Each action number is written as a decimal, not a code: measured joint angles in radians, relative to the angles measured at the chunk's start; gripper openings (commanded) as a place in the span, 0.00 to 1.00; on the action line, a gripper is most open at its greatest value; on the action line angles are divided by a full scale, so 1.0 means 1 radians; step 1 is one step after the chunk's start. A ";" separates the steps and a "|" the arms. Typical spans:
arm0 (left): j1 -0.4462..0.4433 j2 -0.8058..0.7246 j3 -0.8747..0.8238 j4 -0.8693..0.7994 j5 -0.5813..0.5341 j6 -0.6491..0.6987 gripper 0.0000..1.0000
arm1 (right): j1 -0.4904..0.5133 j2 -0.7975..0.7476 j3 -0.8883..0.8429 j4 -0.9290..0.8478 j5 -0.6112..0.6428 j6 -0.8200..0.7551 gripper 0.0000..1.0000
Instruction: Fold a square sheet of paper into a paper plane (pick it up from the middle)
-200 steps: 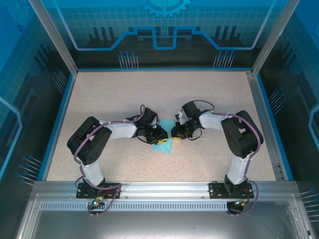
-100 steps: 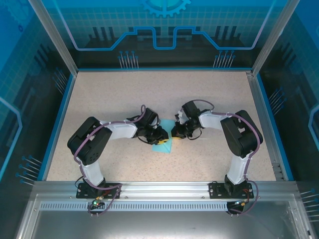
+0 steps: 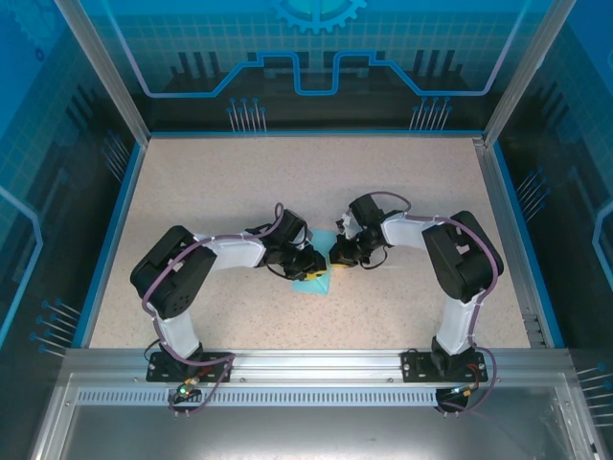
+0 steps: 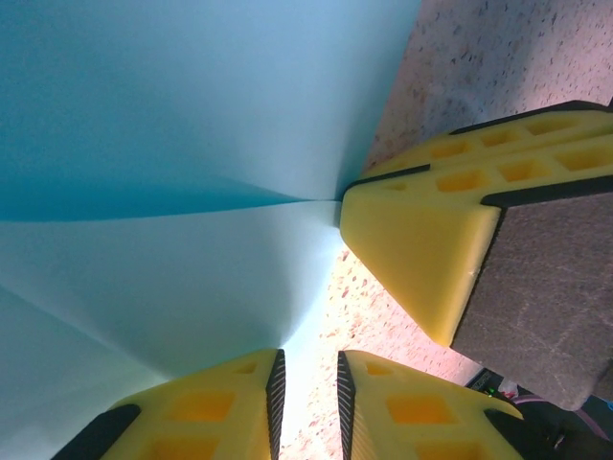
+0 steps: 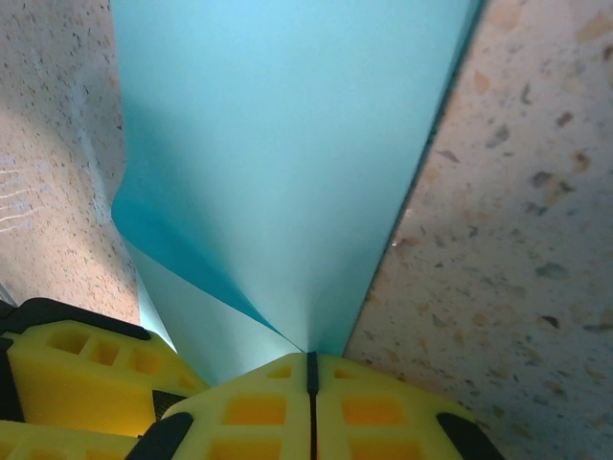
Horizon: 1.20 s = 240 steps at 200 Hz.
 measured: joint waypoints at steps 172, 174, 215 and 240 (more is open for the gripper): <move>0.000 0.025 0.019 -0.036 -0.005 0.019 0.21 | 0.001 0.012 0.012 -0.010 0.003 -0.003 0.07; 0.000 0.026 0.019 -0.037 -0.005 0.019 0.21 | 0.001 0.012 0.012 -0.010 0.003 -0.003 0.07; 0.000 0.026 0.020 -0.044 -0.008 0.019 0.20 | 0.001 0.010 0.012 -0.011 0.004 -0.003 0.08; 0.000 0.034 0.022 -0.045 -0.008 0.021 0.19 | 0.001 0.006 0.012 -0.018 0.010 -0.003 0.08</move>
